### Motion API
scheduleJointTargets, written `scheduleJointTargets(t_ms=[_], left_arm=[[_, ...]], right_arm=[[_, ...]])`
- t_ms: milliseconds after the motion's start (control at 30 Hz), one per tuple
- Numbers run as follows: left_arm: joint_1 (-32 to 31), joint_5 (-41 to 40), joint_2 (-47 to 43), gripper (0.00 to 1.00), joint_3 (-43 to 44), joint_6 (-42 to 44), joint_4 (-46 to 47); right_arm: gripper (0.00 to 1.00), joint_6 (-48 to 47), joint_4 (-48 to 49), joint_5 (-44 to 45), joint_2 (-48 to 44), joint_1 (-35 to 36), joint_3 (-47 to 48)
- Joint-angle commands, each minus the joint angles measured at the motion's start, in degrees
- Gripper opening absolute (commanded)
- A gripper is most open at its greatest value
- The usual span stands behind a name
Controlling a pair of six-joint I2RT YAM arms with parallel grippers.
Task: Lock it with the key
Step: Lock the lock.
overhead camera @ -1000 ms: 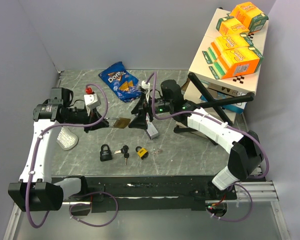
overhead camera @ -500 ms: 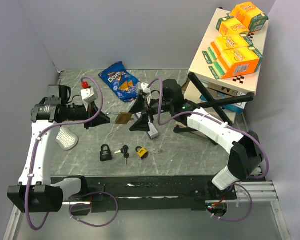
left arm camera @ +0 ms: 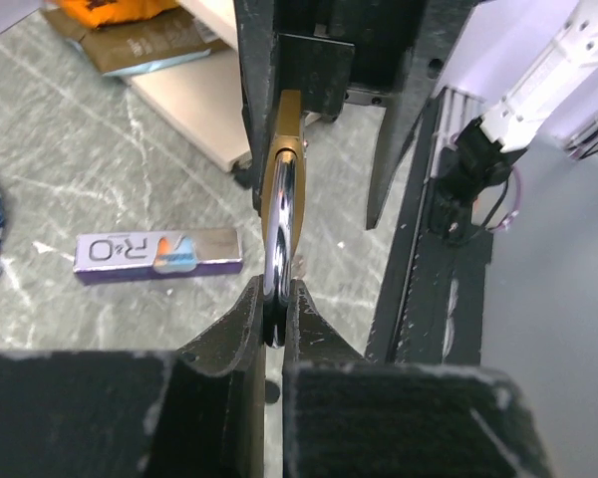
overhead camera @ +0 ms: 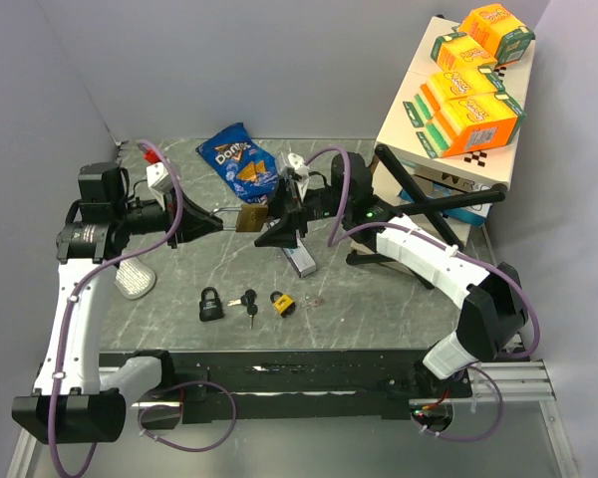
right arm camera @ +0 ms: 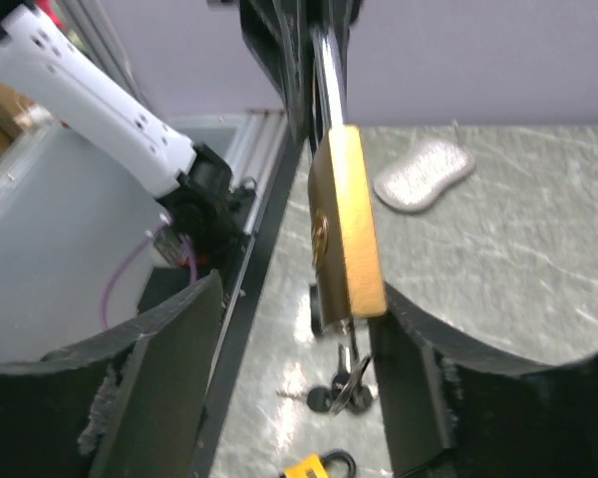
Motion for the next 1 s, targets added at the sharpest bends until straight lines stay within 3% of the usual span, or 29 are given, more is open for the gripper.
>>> scheduleJointTargets(t_ms=[0, 267, 700, 800, 900, 933, 967], left_arm=[[0.06, 5.66, -2.39, 0.01, -0.81, -8.51, 12.76], [0.06, 7.07, -2.75, 0.01, -1.87, -11.95, 15.77], [0.06, 7.77, -3.63, 0.01, -3.89, -19.50, 23.06], [0.06, 7.42, -3.71, 0.01, -3.98, -19.85, 23.15], [0.06, 6.81, -4.06, 0.01, -4.16, -19.33, 22.80], [0.06, 6.55, -4.15, 0.02, -4.24, -19.07, 22.53], [0.06, 5.67, -4.24, 0.05, -4.33, -18.63, 21.14]], right_arm=[[0.63, 7.71, 9.82, -3.92, -1.39, 0.06, 1.61], [0.44, 15.44, 18.87, -7.00, 0.36, 0.06, 1.08], [0.37, 20.89, 23.36, -6.83, 1.68, 0.15, 1.08], [0.29, 21.16, 23.11, -6.21, 1.77, 0.42, 1.17], [0.14, 20.63, 21.44, -5.60, 1.68, 0.50, 1.52], [0.00, 20.02, 19.69, -5.25, 1.60, 0.59, 1.61], [0.00, 19.67, 18.80, -4.72, 1.42, 0.68, 1.78]])
